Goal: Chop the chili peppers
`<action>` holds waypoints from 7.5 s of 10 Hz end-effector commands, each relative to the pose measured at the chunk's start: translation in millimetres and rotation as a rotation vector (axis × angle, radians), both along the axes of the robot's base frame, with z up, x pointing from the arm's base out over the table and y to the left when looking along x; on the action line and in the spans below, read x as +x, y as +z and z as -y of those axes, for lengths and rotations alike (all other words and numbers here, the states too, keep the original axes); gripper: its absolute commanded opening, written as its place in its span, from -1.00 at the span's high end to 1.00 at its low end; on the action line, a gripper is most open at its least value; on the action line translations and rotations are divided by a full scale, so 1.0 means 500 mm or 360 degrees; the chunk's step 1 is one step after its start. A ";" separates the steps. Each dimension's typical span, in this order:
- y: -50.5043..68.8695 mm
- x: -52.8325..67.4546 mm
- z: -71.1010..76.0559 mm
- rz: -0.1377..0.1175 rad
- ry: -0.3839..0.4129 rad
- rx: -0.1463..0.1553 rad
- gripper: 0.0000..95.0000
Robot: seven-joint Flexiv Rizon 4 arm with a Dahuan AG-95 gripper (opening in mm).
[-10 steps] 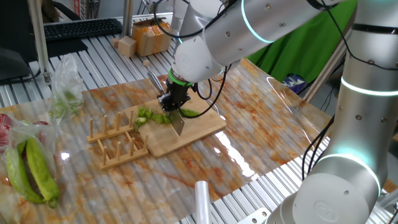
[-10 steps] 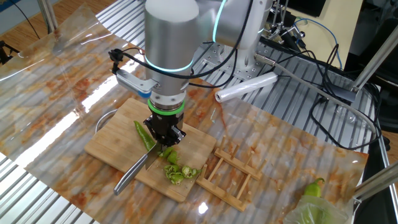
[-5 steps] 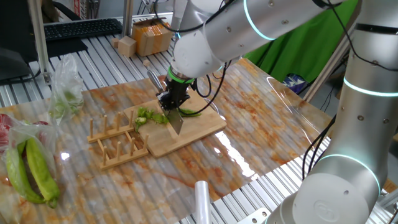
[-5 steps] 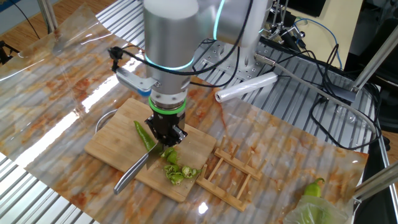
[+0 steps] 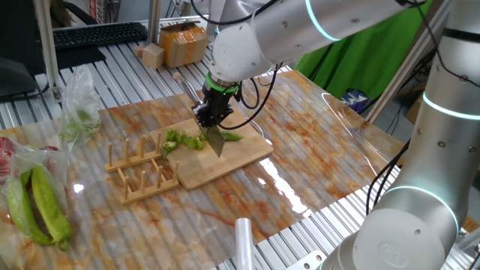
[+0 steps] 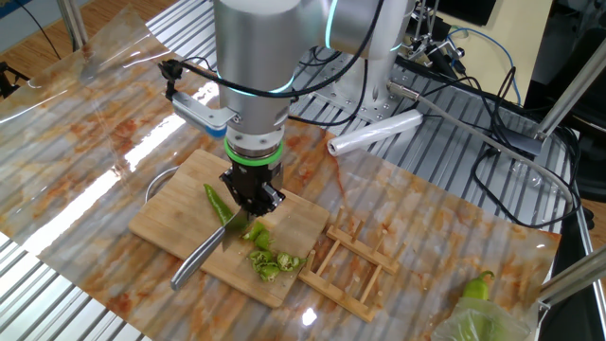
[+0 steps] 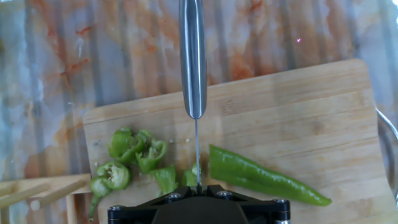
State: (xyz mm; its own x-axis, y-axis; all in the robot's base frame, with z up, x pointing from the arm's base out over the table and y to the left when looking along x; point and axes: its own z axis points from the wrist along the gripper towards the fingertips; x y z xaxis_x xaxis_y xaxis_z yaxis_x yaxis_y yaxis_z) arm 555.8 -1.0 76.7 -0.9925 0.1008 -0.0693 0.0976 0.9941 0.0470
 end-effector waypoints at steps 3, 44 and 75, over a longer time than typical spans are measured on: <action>-0.003 0.005 0.032 -0.0006 0.0037 -0.0006 1.00; -0.083 0.030 0.020 -0.0006 -0.0022 0.0040 1.00; 0.199 0.071 0.098 0.0008 0.0149 0.0027 1.00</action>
State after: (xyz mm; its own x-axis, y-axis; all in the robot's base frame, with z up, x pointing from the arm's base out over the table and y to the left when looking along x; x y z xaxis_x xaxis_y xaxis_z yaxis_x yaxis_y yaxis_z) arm 590.1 -49.9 177.2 -0.9975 0.0059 -0.0710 0.0011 0.9978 0.0668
